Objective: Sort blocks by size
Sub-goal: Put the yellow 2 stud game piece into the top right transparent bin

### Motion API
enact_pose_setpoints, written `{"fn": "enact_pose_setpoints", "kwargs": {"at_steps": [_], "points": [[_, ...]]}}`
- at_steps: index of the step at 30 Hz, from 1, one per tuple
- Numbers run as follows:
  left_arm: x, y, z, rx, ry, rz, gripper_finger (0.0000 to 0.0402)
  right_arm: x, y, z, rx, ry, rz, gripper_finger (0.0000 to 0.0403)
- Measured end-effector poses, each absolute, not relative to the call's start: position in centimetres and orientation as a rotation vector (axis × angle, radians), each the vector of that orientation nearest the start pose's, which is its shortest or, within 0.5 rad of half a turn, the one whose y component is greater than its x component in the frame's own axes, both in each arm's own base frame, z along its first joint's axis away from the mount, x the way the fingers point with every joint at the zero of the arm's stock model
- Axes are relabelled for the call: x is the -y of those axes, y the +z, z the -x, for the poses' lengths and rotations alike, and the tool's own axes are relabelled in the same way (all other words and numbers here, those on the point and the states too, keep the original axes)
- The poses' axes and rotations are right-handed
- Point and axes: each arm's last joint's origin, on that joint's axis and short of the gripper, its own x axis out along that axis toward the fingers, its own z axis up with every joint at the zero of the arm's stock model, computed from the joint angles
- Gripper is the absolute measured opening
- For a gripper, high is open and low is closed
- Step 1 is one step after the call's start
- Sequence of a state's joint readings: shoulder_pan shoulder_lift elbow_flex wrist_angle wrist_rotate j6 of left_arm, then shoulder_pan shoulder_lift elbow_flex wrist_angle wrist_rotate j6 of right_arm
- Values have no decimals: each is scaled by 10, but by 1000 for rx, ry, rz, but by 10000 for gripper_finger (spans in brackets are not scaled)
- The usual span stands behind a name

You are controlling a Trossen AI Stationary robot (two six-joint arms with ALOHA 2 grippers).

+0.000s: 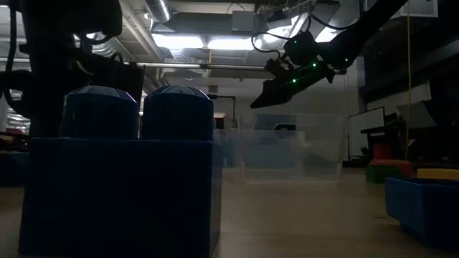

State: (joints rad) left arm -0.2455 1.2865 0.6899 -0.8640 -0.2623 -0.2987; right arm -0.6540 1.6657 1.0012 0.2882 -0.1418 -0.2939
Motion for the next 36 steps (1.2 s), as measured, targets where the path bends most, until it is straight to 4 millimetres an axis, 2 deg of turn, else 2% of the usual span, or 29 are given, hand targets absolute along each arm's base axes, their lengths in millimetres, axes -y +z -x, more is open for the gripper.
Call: {"fn": "enact_pose_setpoints", "kwargs": {"at_steps": [5, 14, 24, 29, 36], "points": [[40, 175, -187, -1383, 292, -157, 179, 219, 227, -292, -421, -449, 137, 182], [50, 175, -183, -1378, 275, -218, 179, 219, 227, -292, -421, -449, 137, 182], [58, 150, -189, -1480, 349, -334, 179, 218, 227, -292, -421, -449, 137, 182], [59, 143, -191, -1449, 448, -385, 179, 218, 227, -292, -421, -449, 137, 182], [61, 142, -200, -1344, 475, -379, 179, 218, 227, -292, -421, -449, 137, 182]]}}
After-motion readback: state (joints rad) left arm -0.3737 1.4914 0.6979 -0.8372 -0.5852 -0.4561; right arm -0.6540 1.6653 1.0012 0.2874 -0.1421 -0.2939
